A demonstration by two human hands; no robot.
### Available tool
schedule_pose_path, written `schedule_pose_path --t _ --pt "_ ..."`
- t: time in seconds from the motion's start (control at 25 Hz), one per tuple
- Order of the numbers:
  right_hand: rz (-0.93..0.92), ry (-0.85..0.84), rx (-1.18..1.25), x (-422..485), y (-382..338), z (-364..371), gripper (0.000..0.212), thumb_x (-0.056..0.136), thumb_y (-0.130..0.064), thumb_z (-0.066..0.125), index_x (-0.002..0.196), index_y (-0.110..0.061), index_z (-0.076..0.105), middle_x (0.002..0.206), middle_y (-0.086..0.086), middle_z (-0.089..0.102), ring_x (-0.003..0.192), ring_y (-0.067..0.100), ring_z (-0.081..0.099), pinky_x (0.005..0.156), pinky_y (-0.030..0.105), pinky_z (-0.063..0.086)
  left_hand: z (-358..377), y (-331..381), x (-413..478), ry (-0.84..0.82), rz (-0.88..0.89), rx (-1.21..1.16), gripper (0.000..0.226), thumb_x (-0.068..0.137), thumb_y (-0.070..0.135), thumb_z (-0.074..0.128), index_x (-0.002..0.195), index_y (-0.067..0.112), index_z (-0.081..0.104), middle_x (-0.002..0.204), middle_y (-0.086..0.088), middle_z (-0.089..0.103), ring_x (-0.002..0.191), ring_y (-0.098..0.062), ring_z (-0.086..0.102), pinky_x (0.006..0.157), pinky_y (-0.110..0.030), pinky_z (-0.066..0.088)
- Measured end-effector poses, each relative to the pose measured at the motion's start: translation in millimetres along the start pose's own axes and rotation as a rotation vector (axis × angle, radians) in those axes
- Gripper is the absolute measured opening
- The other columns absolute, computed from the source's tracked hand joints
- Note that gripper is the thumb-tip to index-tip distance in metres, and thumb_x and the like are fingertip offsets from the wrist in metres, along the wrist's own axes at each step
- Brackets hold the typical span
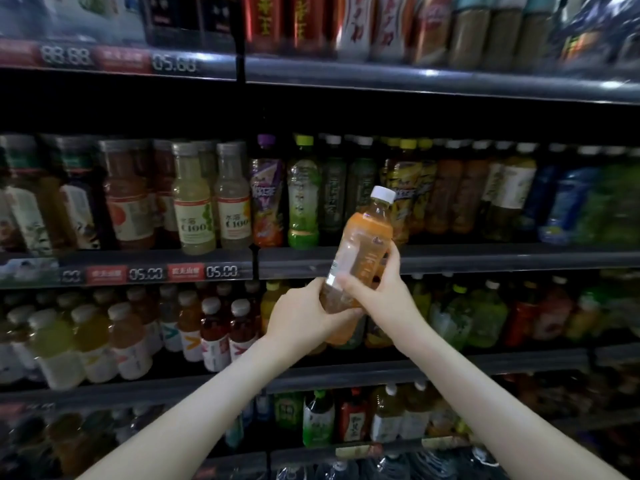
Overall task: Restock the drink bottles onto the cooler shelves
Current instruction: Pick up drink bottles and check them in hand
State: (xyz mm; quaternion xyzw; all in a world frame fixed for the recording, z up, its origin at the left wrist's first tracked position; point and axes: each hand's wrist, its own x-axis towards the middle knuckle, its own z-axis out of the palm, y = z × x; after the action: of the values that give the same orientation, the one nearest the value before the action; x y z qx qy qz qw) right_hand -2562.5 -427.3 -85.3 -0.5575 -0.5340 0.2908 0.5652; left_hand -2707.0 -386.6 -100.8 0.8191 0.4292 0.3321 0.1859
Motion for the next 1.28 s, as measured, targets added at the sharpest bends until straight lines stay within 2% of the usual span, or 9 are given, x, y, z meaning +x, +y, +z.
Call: schedule_pose_path --t 0.12,0.24,0.36,0.48,0.6,0.72,0.92,1.12,1.28 --pt "0.097 0.122 0.036 1.1 8.0 -31.7 0.083 0.077 -0.028 0.078 0.140 -0.024 0.024 0.118 -0.004 0.057 0.100 0.010 0.059 0.084 0.031 0.053 22.0 24.5 7.7 0.054 0.129 0.161 0.066 0.077 0.068 0.056 0.129 0.029 0.049 0.105 0.008 0.068 0.092 -0.011 0.065 0.074 -0.024 0.050" --pt "0.058 0.267 0.159 13.6 15.6 -81.8 0.076 0.072 -0.026 0.082 0.131 -0.024 0.033 0.119 0.001 0.061 0.107 0.019 0.063 0.093 0.047 0.052 35.2 53.2 39.0 0.045 0.265 0.011 0.058 0.084 0.060 0.055 0.133 0.030 0.047 0.116 0.009 0.065 0.103 -0.011 0.062 0.085 -0.028 0.051" --pt "-0.065 0.485 0.112 35.6 17.9 -135.8 0.086 0.067 -0.035 0.083 0.132 -0.026 0.027 0.127 -0.001 0.053 0.116 0.017 0.055 0.100 0.039 0.046 54.7 77.3 80.8 0.087 0.332 -0.068 0.048 0.092 0.051 0.049 0.135 0.028 0.047 0.126 0.008 0.059 0.111 -0.008 0.057 0.087 -0.026 0.050" --pt "-0.195 0.609 0.093 67.9 23.9 -190.4 0.076 0.079 -0.018 0.078 0.124 -0.031 0.019 0.122 -0.003 0.048 0.105 0.005 0.053 0.089 0.021 0.041 85.3 88.3 127.4 0.272 0.285 -0.034 0.055 0.095 0.038 0.051 0.145 0.026 0.032 0.140 0.000 0.044 0.120 -0.016 0.049 0.083 -0.020 0.042" --pt "-0.267 0.584 0.061 105.2 35.7 -224.2 0.077 0.080 -0.015 0.077 0.126 -0.029 0.018 0.118 -0.005 0.048 0.096 -0.010 0.050 0.076 0.002 0.040 109.7 90.4 172.1 0.355 0.097 -0.013 0.078 0.094 0.037 0.053 0.150 0.036 -0.002 0.151 -0.017 0.023 0.133 -0.035 0.033 0.094 -0.035 0.042" --pt "-0.286 0.488 -0.034 141.8 47.6 -241.8 0.082 0.079 -0.016 0.078 0.138 -0.022 0.022 0.113 -0.012 0.051 0.099 -0.009 0.052 0.081 0.002 0.039 128.5 92.9 201.1 0.344 0.011 0.012 0.096 0.091 0.040 0.055 0.139 0.047 -0.028 0.150 -0.023 0.021 0.126 -0.043 0.042 0.094 -0.047 0.046" --pt "-0.169 0.283 -0.312 187.4 53.3 -241.7 0.089 0.080 -0.037 0.075 0.147 -0.027 0.018 0.125 0.001 0.055 0.111 0.023 0.056 0.094 0.039 0.049 143.2 94.6 210.9 0.351 0.071 0.143 0.092 0.096 0.030 0.051 0.140 0.046 -0.028 0.153 -0.018 0.024 0.098 -0.032 0.063 0.073 -0.036 0.052" --pt "-0.090 0.243 -0.450 214.0 59.9 -245.9 0.095 0.082 -0.044 0.069 0.150 -0.019 0.009 0.137 0.010 0.048 0.118 0.032 0.053 0.096 0.044 0.048 150.9 93.7 214.9 0.361 0.070 0.201 0.095 0.096 0.030 0.051 0.136 0.049 -0.032 0.152 -0.021 0.025 0.088 -0.032 0.064 0.063 -0.031 0.051" --pt "-0.050 0.232 -0.499 215.5 61.3 -245.6 0.102 0.080 -0.047 0.071 0.151 -0.017 0.005 0.146 0.012 0.039 0.128 0.034 0.046 0.103 0.045 0.042 152.6 89.6 215.7 0.350 0.092 0.229 0.096 0.095 0.032 0.052 0.136 0.048 -0.032 0.153 -0.019 0.023 0.097 -0.034 0.063 0.063 -0.030 0.049"
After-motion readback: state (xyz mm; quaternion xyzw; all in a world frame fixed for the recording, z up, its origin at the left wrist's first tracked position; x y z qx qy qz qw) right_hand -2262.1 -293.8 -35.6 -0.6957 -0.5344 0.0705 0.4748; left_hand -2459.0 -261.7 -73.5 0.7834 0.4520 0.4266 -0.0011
